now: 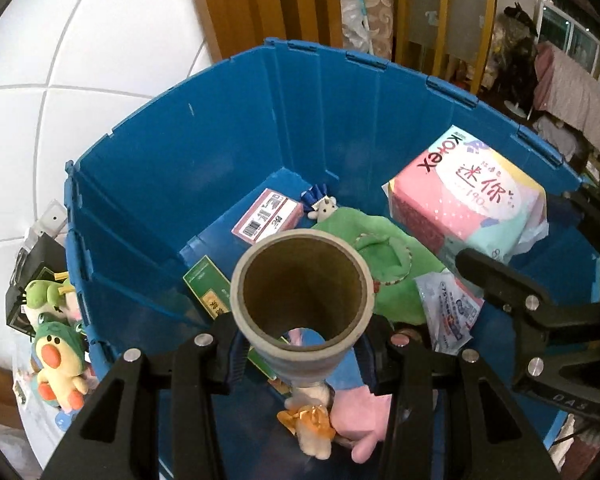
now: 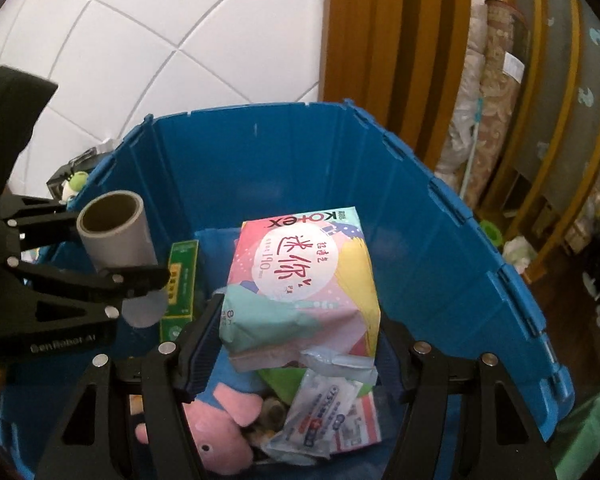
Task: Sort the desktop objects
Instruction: 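Carry the paper tube and Kotex pack over the blue bin and release both, then return both grippers from the blue bin to the pile, then grasp the pink pig plush in orange dress with both grippers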
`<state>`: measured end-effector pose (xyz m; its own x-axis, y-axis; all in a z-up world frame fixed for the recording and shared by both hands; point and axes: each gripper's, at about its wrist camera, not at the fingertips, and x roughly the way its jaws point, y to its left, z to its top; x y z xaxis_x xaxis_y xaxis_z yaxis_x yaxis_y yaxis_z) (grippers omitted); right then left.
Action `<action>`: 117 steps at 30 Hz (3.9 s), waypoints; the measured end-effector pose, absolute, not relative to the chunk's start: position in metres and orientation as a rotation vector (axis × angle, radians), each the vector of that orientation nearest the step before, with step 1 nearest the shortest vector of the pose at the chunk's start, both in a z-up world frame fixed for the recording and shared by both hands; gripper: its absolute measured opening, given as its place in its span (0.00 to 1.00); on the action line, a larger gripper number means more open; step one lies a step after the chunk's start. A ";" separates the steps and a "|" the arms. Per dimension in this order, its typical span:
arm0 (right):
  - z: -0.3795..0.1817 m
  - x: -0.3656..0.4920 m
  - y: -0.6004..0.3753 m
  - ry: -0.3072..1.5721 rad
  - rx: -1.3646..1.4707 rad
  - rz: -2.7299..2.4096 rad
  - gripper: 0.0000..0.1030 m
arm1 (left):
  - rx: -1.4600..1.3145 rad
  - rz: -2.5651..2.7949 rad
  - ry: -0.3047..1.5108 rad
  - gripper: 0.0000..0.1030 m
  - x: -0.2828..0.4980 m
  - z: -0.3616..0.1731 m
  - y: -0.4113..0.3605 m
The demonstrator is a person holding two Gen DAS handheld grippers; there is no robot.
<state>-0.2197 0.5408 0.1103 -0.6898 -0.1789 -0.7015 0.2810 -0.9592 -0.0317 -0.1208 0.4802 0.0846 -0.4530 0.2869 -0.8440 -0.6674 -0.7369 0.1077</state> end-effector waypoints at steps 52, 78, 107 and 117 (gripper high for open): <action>0.169 -0.132 0.437 0.232 0.832 -2.688 1.00 | -0.656 2.581 0.235 0.76 -0.058 0.162 0.280; 0.064 -0.137 0.218 0.194 1.000 -2.377 1.00 | -1.180 2.750 0.147 0.76 -0.117 0.010 0.000; -0.079 -0.251 0.090 0.217 1.335 -2.042 1.00 | -1.534 2.529 0.116 0.96 -0.235 -0.134 -0.020; -0.140 -0.271 0.054 0.247 1.494 -1.854 0.94 | -1.613 2.418 0.079 0.96 -0.223 -0.157 0.007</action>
<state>-0.2705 0.0542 -0.1401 -0.0585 -0.4147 -0.9081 0.6381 -0.7151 0.2855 -0.2227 0.0074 -0.1569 -0.3656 0.1628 -0.9164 -0.2223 -0.9714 -0.0839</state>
